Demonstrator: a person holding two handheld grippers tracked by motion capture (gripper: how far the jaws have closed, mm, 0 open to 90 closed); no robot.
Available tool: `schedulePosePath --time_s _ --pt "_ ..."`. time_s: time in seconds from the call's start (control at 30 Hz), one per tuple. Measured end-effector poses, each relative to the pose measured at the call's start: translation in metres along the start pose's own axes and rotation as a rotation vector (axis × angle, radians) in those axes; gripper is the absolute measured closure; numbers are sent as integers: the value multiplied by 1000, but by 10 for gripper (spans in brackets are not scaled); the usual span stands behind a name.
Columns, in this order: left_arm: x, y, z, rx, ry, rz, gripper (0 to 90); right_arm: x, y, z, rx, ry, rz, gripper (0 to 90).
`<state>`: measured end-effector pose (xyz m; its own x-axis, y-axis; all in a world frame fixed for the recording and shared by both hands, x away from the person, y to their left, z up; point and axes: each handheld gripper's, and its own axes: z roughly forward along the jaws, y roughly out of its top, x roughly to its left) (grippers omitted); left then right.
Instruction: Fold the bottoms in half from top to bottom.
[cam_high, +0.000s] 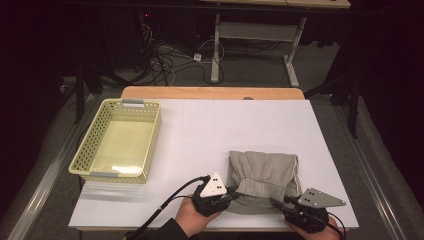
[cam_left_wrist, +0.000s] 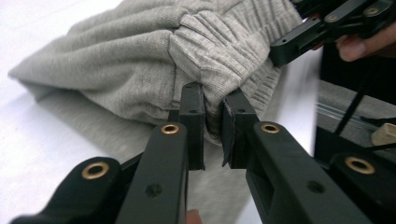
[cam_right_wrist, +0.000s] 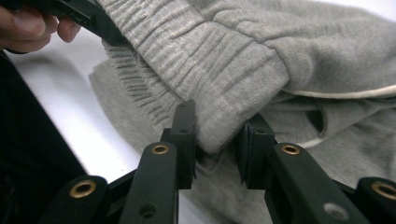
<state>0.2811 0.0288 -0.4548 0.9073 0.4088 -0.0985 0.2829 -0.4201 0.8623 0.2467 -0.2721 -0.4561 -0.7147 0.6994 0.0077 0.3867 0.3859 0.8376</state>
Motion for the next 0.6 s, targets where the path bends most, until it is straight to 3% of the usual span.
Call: schedulePosePath --time_s 0.1,0.2,0.33,0.4,0.6 --pt "-6 -2 -1 25 -26 4 790 3 -2 -7 -3 0 -5 710" --pt "-6 -10 3 74 -26 -1 783 3 -7 -4 26 3 -4 686" --pt "-2 -19 5 108 -31 -24 764 2 -14 7 90 5 8 550" --pt "-1 -19 4 106 -33 -16 713 1 -13 8 92 0 13 441" --pt "6 -15 -7 33 -35 -27 491 -6 -6 -5 2 -13 83 297"
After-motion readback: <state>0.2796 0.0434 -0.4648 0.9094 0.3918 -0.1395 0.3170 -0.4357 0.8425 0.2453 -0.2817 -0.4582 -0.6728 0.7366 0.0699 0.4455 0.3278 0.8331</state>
